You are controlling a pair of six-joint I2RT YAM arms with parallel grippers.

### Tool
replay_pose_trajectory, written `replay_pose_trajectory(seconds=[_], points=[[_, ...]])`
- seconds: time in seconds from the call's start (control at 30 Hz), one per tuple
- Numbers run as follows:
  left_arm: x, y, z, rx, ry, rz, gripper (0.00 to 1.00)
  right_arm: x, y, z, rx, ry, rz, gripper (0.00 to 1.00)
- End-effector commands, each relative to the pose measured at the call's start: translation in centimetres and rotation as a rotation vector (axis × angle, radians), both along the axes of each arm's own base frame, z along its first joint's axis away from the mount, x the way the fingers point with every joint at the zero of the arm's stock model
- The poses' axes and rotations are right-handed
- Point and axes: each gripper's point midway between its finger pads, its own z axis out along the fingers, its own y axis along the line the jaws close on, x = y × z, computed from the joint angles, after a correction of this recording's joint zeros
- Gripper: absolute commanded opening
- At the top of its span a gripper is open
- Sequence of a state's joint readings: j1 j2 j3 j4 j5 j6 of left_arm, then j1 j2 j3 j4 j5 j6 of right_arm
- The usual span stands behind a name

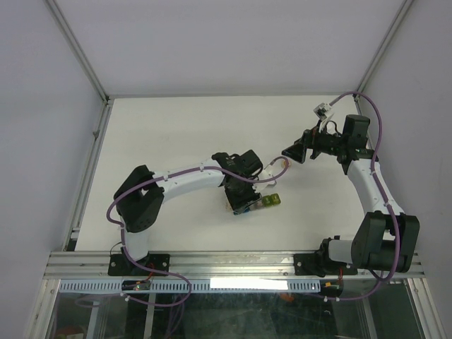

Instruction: Sort the pills into containers

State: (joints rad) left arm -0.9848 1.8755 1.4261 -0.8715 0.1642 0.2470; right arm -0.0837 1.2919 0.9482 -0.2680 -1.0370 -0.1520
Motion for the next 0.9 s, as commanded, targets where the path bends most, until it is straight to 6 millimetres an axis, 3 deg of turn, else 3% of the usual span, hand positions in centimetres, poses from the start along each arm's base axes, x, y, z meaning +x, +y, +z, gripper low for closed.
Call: replay_pose_trajectory(seconds=[0.0, 0.2, 0.27, 0.37, 0.47, 0.53, 0.63, 0.73, 0.8, 0.87], points=[[0.4, -0.7, 1.9, -0.039, 0.012, 0.020, 0.00, 0.7, -0.2, 2.5, -0.005, -0.084, 0.012, 0.99], [0.2, -1.1, 1.8, -0.055, -0.006, -0.010, 0.00, 0.7, -0.2, 2.5, -0.007, -0.087, 0.008, 0.99], [1.1, -0.2, 1.0, -0.031, -0.039, 0.003, 0.00, 0.7, -0.2, 2.5, -0.006, -0.085, 0.010, 0.99], [-0.3, -1.9, 2.5, -0.071, -0.017, -0.033, 0.00, 0.7, -0.2, 2.5, -0.009, -0.087, 0.007, 0.99], [1.2, 0.2, 1.2, -0.027, -0.018, 0.035, 0.00, 0.7, -0.2, 2.5, -0.007, -0.086, 0.011, 0.99], [0.0, -1.4, 2.2, -0.057, -0.002, -0.005, 0.00, 0.7, -0.2, 2.5, -0.009, -0.089, 0.006, 0.99], [0.7, -0.5, 1.4, -0.032, -0.034, 0.009, 0.00, 0.7, -0.2, 2.5, -0.007, -0.084, 0.011, 0.99], [-0.2, -1.5, 2.1, -0.058, -0.038, -0.024, 0.00, 0.8, -0.2, 2.5, -0.011, -0.089, 0.006, 0.99], [1.0, -0.6, 1.2, -0.038, -0.039, 0.015, 0.00, 0.7, -0.2, 2.5, -0.008, -0.086, 0.010, 0.99], [0.0, -1.7, 2.1, -0.064, 0.000, -0.002, 0.00, 0.7, -0.2, 2.4, -0.011, -0.086, 0.007, 0.99]])
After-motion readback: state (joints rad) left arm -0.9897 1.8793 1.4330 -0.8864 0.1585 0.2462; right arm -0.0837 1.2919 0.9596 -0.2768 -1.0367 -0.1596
